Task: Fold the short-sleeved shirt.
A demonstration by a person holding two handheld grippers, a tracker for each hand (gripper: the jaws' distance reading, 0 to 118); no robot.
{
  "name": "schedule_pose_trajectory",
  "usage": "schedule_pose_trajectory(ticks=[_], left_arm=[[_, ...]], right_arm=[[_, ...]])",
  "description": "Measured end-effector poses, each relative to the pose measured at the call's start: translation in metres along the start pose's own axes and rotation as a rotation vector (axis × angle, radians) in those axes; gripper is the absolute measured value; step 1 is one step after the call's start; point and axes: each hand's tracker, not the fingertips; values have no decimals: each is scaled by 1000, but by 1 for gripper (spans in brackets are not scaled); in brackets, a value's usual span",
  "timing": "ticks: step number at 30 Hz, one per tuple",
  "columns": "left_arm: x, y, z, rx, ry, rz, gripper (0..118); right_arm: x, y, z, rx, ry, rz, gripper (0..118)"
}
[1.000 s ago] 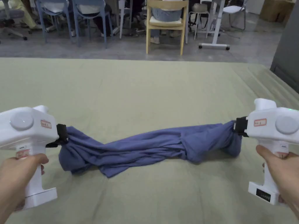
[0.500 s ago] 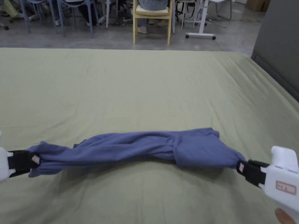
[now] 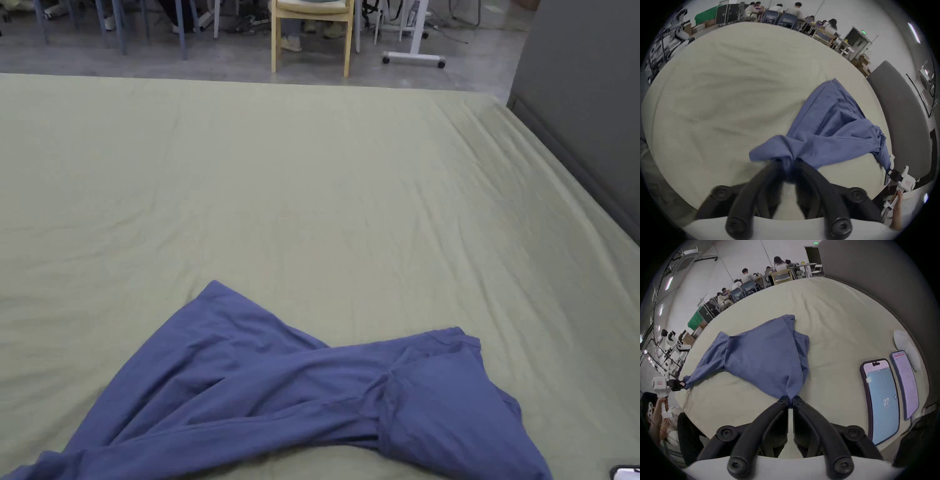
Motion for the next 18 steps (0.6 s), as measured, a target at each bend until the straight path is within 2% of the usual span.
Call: schedule_pose_trajectory(ticks=[1, 2, 3, 5, 9, 10, 11, 12, 13, 14, 16, 18], left_arm=[[-1, -2, 1, -1, -5, 34, 76], [-2, -5, 4, 12, -18, 48, 87], [-2, -8, 10, 31, -38, 60, 87], [4, -14, 33, 84, -43, 52, 87], [31, -36, 104, 277, 38, -91, 87], [43, -48, 126, 348, 58, -152, 87], [54, -63, 148, 424, 64, -229, 79], [65, -74, 162, 481, 91, -282, 56], [73, -79, 168, 492, 123, -280, 10], [76, -79, 170, 499, 143, -244, 0], [74, -75, 167, 351, 37, -241, 0], [77, -81, 161, 394, 115, -271, 0]], right_arm=[[-4, 4, 0, -7, -9, 0, 71], [-8, 8, 2, -24, -23, 2, 111], [-12, 10, 4, -37, -25, 7, 117], [-22, 11, 23, 11, -6, 11, 116], [-52, 19, 73, 62, 27, 14, 116], [-61, 19, 86, 67, 35, 43, 114], [-73, 17, 101, 98, 43, 92, 94], [-82, 15, 111, 129, 36, 121, 54], [-90, 11, 113, 144, 12, 117, 5], [-95, 5, 116, 173, -33, 107, 2], [-101, 0, 116, 116, 92, 90, 2], [-105, -5, 114, 133, 90, 80, 2]])
